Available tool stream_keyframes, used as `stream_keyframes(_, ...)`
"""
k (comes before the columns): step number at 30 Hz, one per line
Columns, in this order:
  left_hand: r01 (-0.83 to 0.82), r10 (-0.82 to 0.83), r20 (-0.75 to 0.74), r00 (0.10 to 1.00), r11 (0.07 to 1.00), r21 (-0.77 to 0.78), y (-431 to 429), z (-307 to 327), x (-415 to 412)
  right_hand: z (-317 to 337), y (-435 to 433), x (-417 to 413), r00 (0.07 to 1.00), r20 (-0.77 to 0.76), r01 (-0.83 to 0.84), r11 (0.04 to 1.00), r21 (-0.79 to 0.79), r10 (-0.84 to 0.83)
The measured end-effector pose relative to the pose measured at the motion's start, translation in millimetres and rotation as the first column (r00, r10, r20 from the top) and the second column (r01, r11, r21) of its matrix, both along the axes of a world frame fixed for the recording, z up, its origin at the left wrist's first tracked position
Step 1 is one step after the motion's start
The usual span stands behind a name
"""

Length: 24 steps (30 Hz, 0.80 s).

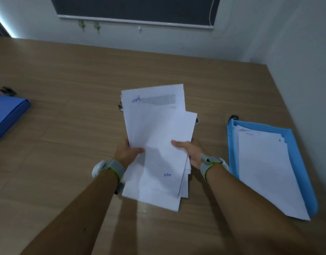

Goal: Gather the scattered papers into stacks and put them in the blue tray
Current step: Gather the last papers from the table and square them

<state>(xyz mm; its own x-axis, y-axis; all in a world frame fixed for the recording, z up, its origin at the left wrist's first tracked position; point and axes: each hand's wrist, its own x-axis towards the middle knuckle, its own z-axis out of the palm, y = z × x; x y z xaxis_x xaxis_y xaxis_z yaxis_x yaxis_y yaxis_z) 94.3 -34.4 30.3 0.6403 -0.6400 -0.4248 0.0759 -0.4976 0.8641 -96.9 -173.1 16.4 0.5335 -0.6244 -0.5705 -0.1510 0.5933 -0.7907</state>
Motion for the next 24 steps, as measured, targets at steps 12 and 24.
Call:
stream_keyframes(12, 0.058, 0.007, 0.177, 0.984, 0.931, -0.36, -71, 92, -31, 77, -20, -34, 0.905, 0.162, 0.407, 0.696, -0.592, -0.392)
stream_keyframes(24, 0.121, -0.019, 0.312, 0.95, 0.943, -0.309, -61, 85, -48, 48, 2, -43, 0.875, 0.142, 0.427, 0.602, -0.675, -0.462)
